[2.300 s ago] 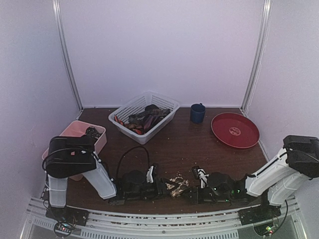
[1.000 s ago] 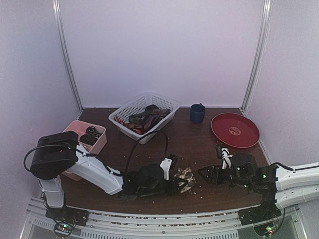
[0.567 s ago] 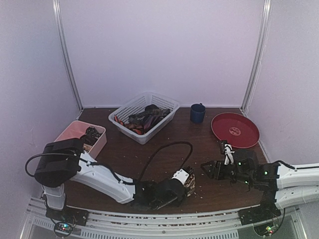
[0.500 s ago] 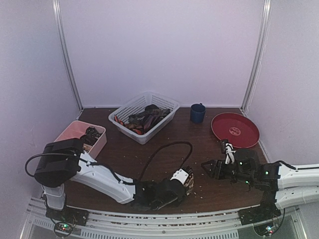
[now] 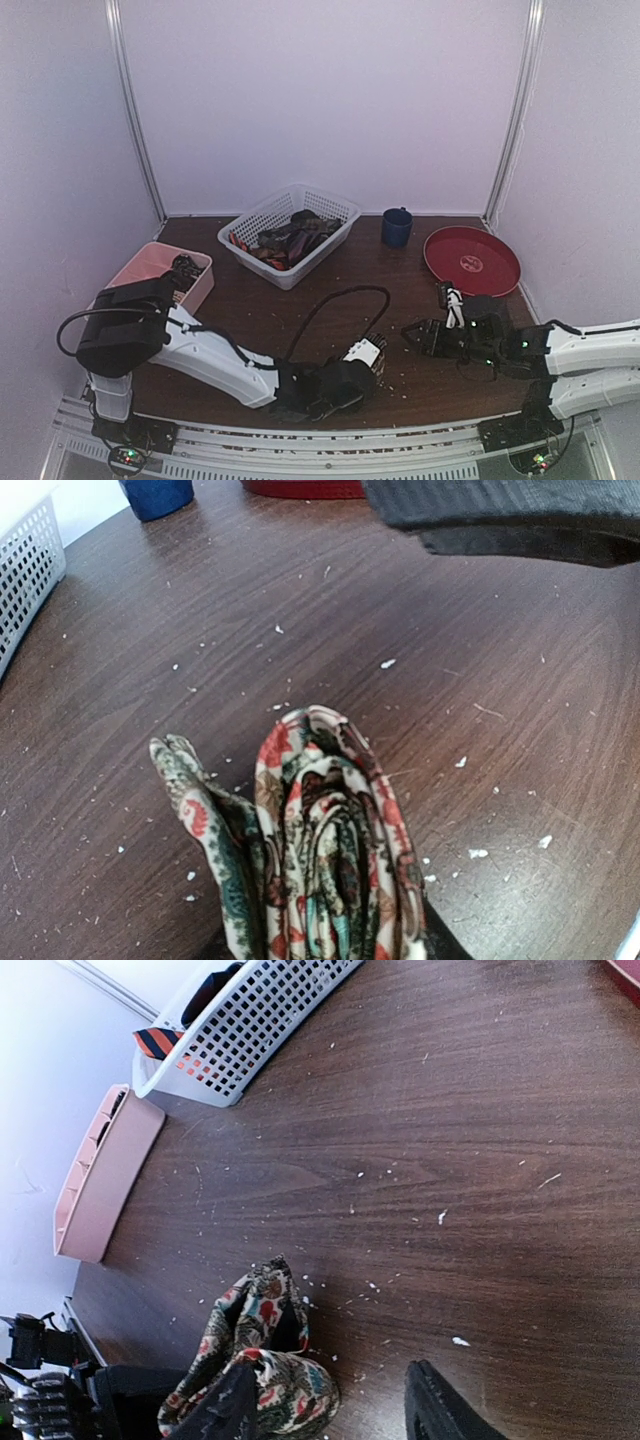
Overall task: Roll the ties
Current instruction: Pick up the tie from the center of the board.
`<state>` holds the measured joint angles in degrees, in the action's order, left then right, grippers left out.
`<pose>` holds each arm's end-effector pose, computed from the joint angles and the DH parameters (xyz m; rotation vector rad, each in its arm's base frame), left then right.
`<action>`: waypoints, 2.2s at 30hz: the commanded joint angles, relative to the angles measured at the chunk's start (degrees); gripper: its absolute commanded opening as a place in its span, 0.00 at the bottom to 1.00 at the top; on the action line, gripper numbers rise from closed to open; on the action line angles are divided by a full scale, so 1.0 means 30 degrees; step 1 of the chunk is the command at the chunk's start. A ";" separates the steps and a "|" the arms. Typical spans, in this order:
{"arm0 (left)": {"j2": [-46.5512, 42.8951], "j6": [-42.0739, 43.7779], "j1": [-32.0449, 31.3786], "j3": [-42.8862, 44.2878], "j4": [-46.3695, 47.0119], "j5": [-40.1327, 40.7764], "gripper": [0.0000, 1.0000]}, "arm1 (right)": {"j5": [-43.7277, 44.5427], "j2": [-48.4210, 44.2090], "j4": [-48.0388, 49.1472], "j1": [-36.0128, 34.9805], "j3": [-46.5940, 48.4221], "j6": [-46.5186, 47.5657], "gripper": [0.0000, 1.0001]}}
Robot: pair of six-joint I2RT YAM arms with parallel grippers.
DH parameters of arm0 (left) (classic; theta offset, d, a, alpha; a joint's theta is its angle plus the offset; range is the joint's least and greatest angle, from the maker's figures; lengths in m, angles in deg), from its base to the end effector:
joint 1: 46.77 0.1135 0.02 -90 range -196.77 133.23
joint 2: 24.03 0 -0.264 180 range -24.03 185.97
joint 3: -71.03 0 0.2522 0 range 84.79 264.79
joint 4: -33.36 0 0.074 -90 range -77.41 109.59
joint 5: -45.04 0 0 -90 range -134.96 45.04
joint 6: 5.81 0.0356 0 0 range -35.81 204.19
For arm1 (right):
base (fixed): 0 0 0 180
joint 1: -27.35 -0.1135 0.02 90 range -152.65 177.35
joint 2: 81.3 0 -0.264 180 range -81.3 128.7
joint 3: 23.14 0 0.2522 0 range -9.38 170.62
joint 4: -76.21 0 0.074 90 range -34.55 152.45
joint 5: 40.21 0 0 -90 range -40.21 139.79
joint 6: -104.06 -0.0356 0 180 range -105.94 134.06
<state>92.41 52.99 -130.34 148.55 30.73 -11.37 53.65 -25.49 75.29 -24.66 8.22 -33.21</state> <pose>0.0656 -0.4065 0.1227 0.6946 2.0818 -0.4704 0.1251 0.1563 0.1806 -0.0435 2.1695 0.9983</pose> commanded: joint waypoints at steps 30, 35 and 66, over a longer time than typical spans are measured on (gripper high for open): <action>-0.0063 -0.1191 0.1762 0.0034 -0.0419 -0.2783 0.74 | -0.3670 0.6319 0.7962 0.0058 -0.1003 -0.2171 0.32; 0.0018 -0.0654 0.2025 0.0322 -0.0547 -0.2993 0.78 | -0.3600 0.6444 0.7965 0.0076 -0.0938 -0.2091 0.31; 0.1568 0.0519 0.2425 0.3404 -0.3214 -0.3402 0.69 | -0.2076 0.6220 0.7421 0.0073 -0.0958 -0.1409 0.28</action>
<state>96.06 54.54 -123.45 156.90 22.01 -22.37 43.44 -3.42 100.30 -24.64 5.36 -39.04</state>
